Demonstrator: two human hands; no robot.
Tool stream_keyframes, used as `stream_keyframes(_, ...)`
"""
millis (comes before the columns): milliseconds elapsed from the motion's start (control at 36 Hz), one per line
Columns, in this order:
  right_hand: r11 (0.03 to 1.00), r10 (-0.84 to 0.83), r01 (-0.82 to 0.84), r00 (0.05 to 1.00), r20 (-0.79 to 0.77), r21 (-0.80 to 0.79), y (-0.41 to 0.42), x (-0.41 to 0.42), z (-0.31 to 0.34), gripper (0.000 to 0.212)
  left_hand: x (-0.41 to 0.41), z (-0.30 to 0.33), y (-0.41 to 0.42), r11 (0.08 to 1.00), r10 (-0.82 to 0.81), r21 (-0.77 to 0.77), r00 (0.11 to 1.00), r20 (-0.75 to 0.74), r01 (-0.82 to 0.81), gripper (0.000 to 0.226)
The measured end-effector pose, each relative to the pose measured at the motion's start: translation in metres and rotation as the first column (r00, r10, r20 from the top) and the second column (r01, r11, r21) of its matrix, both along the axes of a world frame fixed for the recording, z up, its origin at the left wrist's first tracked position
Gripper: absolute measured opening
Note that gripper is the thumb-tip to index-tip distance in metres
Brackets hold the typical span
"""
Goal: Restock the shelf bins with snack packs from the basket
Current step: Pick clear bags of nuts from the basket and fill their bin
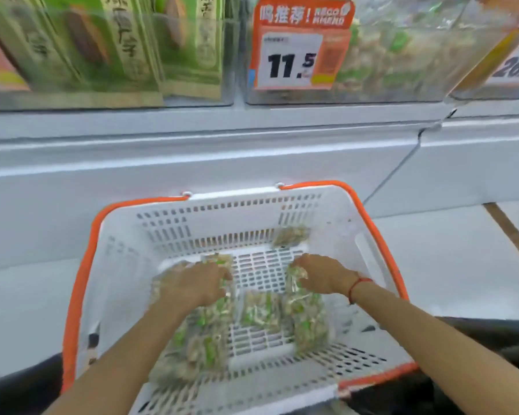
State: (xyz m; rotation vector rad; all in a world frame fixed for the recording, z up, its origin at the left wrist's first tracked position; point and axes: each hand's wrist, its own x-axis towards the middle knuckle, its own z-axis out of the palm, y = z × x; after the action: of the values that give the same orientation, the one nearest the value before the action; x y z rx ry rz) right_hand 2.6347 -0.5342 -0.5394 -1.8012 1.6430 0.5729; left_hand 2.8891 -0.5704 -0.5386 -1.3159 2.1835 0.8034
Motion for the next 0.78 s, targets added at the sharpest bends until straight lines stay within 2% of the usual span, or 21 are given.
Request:
stream_keyframes(56, 0.999, -0.005, 0.004, 1.000, 0.020, 0.053, 0.018, 0.008, -0.022, 0.061, 0.013, -0.027, 0.013, 0.999, -0.037, -0.002, 0.998, 0.051, 0.038, 0.053)
stream_keyframes(111, 0.993, 0.053, -0.053, 0.999, 0.000, 0.109, 0.032, 0.014, -0.035, 0.057, 0.022, -0.051, 0.027, 0.994, -0.104, -0.011, 0.991, 0.088, 0.105, 0.055)
stream_keyframes(194, 0.979, 0.158, -0.154, 0.987, -0.022, 0.133, 0.037, 0.018, -0.037, 0.055, 0.024, -0.069, 0.045, 0.986, -0.127, -0.105, 0.991, 0.032, 0.130, 0.050)
stream_keyframes(250, 0.970, 0.160, -0.156, 0.987, -0.004, 0.186, 0.032, 0.016, -0.031, 0.061, 0.013, -0.067, 0.049, 0.967, -0.131, -0.219, 0.991, 0.004, 0.129, 0.048)
stream_keyframes(306, 0.967, 0.131, -0.129, 0.991, 0.008, 0.221, 0.025, 0.011, -0.027, 0.057, -0.002, -0.066, 0.048, 0.953, -0.146, -0.271, 0.989, -0.023, 0.134, 0.049)
stream_keyframes(417, 0.965, 0.096, -0.072, 0.992, -0.083, 0.253, 0.025, 0.001, -0.026, 0.062, -0.037, -0.072, 0.049, 0.947, -0.235, -0.238, 0.970, -0.060, 0.215, 0.052)
stream_keyframes(528, 0.985, 0.063, -0.053, 0.996, -0.060, 0.161, 0.033, -0.006, -0.033, 0.035, -0.063, -0.084, 0.053, 0.981, -0.170, -0.088, 0.984, 0.060, 0.175, 0.064)
stream_keyframes(611, 0.993, -0.044, 0.041, 0.999, 0.021, 0.114, 0.036, -0.014, -0.035, 0.016, -0.071, -0.090, 0.052, 0.970, -0.174, -0.131, 0.959, 0.222, 0.206, 0.069)
stream_keyframes(667, 0.982, -0.163, 0.151, 0.981, 0.103, 0.116, 0.033, -0.016, -0.029, 0.021, -0.071, -0.090, 0.049, 0.956, -0.199, -0.155, 0.940, 0.278, 0.249, 0.055)
stream_keyframes(722, 0.964, -0.252, 0.232, 0.953, 0.169, 0.130, 0.028, -0.017, -0.022, 0.018, -0.067, -0.089, 0.046, 0.958, -0.199, -0.152, 0.945, 0.260, 0.244, 0.040)
stream_keyframes(778, 0.945, -0.315, 0.282, 0.924, 0.217, 0.167, 0.023, -0.019, -0.016, 0.031, -0.061, -0.085, 0.043, 0.971, -0.179, -0.131, 0.971, 0.161, 0.201, 0.039)
